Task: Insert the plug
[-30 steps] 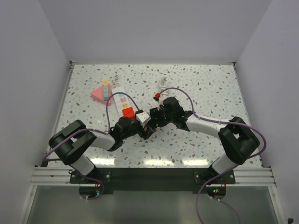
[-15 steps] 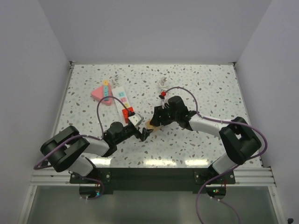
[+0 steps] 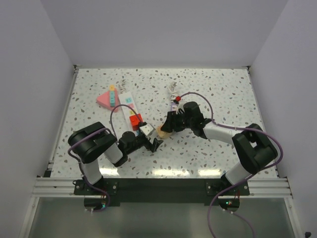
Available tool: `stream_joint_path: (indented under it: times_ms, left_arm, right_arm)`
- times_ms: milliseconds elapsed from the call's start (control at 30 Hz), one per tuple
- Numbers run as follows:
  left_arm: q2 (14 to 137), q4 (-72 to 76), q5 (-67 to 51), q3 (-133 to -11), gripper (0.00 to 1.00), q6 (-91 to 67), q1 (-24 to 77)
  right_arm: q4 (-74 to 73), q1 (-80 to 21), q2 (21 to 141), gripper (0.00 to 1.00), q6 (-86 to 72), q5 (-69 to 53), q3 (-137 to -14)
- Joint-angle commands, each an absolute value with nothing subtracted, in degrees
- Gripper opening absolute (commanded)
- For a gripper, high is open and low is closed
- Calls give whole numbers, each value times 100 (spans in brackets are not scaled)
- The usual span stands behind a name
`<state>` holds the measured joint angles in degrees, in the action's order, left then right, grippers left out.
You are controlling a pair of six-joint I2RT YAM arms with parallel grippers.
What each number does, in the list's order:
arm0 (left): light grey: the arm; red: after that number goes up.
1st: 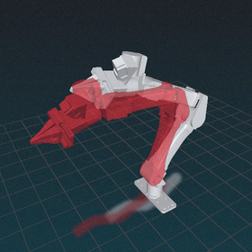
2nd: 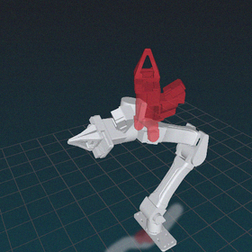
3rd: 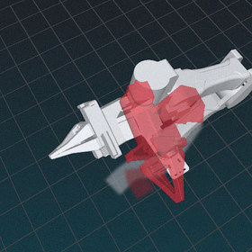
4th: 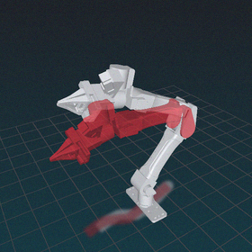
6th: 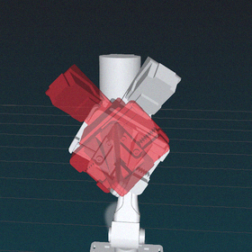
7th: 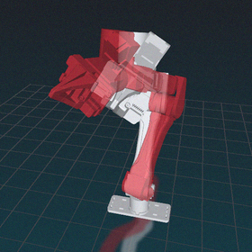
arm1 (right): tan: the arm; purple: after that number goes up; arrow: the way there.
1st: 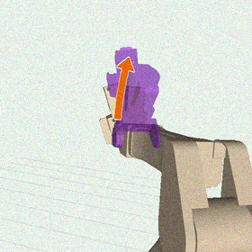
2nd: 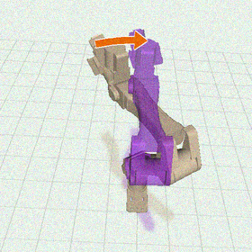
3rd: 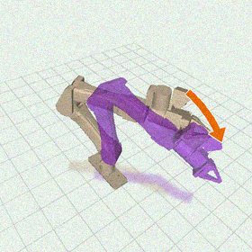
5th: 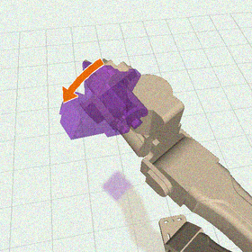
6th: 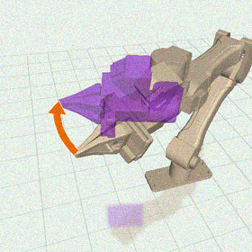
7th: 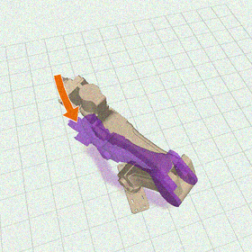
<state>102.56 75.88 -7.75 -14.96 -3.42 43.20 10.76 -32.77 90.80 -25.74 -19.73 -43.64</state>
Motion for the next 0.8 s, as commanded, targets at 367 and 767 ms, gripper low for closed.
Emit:
stream_joint_path:
  times_ms: [367,767]
  left_arm:
    - [11293,9931,-510,-1907,87,-747,4412]
    - [10549,9776,-746,-1591,0,-546,4500]
  right_arm:
    - [747,-3129,9352,60,-2505,-2004,-4034]
    - [273,-3146,8623,75,-2382,-1653,-3999]
